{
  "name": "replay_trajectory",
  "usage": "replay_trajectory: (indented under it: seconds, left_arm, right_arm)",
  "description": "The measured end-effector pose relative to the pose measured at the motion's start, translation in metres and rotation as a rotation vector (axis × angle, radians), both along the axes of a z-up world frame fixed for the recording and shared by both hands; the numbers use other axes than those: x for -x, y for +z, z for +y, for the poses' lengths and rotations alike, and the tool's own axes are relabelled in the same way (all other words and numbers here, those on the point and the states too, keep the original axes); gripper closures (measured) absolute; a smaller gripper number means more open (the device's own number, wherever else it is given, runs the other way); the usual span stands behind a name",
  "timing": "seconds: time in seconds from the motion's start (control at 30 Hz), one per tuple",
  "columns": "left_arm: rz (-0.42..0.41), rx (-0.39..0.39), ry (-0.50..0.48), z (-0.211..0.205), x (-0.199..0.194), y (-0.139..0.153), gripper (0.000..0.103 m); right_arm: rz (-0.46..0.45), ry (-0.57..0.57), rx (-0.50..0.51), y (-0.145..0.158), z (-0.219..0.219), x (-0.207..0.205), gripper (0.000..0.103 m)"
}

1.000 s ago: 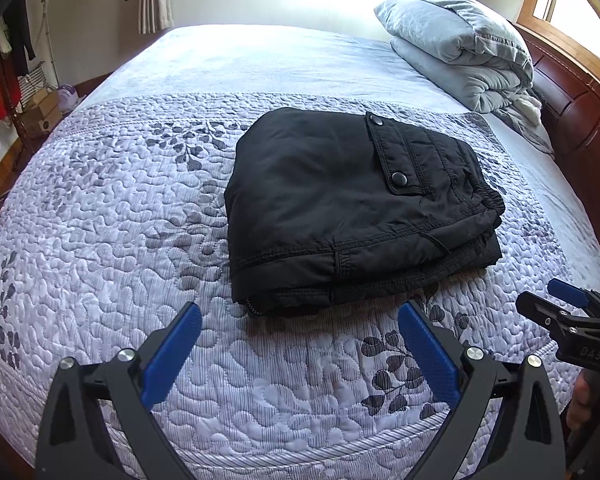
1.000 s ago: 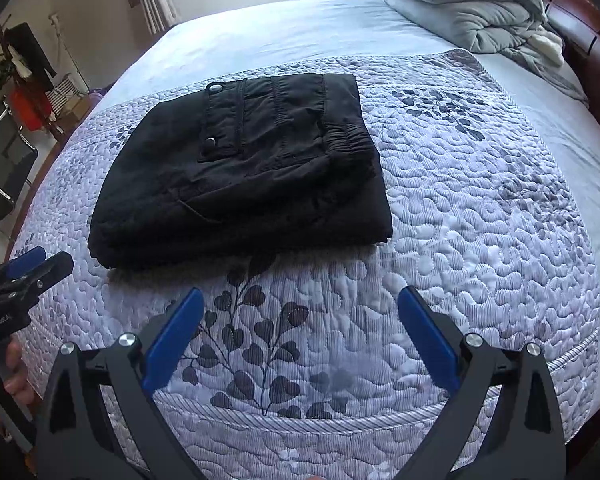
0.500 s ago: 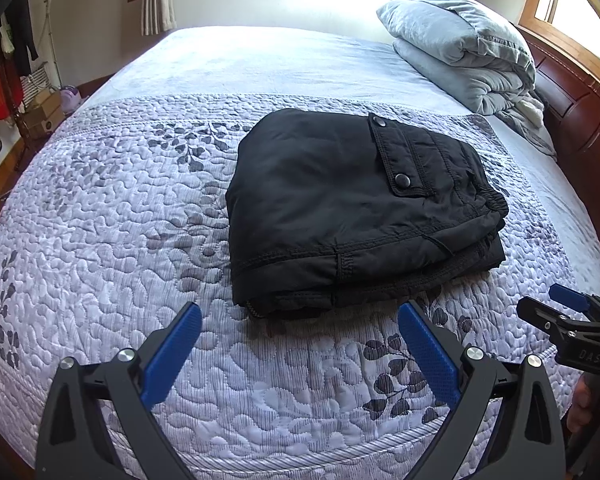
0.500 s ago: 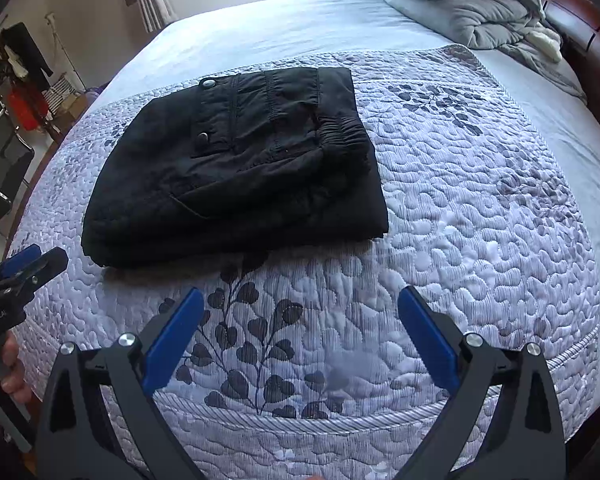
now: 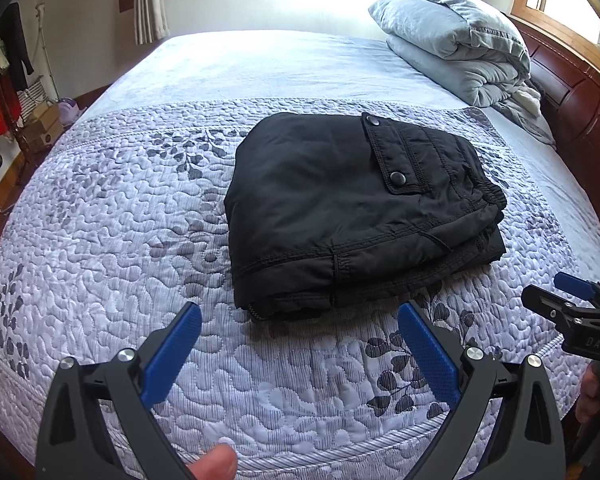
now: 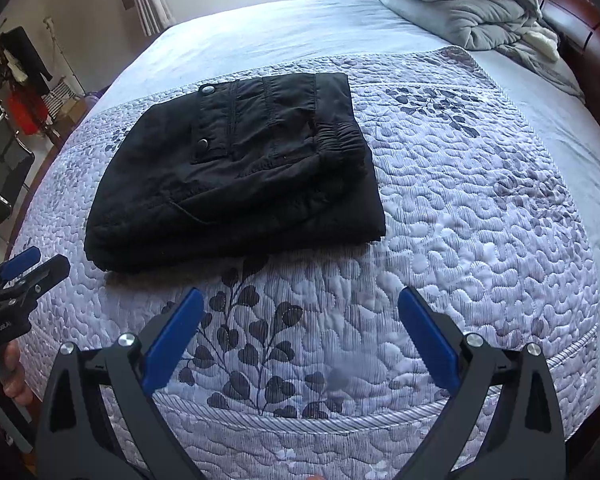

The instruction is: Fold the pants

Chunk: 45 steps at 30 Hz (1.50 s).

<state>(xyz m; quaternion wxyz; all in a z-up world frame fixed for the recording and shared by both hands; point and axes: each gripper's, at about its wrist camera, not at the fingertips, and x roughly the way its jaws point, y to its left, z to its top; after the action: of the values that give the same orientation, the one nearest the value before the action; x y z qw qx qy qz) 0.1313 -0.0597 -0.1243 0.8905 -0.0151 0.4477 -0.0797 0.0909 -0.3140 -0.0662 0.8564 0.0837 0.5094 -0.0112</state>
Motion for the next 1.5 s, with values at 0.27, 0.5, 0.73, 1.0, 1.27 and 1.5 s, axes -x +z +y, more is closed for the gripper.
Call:
replay_trajectory:
  seconds: [0.27, 0.5, 0.73, 1.0, 1.27, 1.5]
  left_arm:
    - [-0.001, -0.001, 0.003, 0.000, 0.000, 0.002, 0.004]
    - [-0.001, -0.002, 0.006, -0.001, 0.000, 0.003, 0.004]
    - [-0.002, -0.001, 0.007, -0.001, 0.001, 0.004, 0.004]
    - [-0.002, 0.000, 0.007, -0.001, 0.001, 0.005, 0.004]
    - [-0.013, 0.003, 0.004, -0.003, 0.006, 0.012, 0.004]
    - [-0.021, 0.005, 0.000, -0.003, 0.009, 0.017, 0.004]
  right_arm:
    - [-0.003, -0.003, -0.002, 0.003, -0.002, 0.000, 0.005]
    - [-0.004, -0.001, -0.003, 0.004, -0.001, 0.000, 0.005]
    - [-0.003, -0.003, -0.002, 0.003, -0.001, 0.001, 0.005]
    - [-0.006, -0.003, -0.001, 0.005, -0.001, 0.003, 0.005]
    - [-0.014, -0.005, -0.001, 0.011, -0.003, 0.004, 0.005]
    - [-0.021, -0.009, 0.001, 0.015, -0.003, 0.008, 0.005]
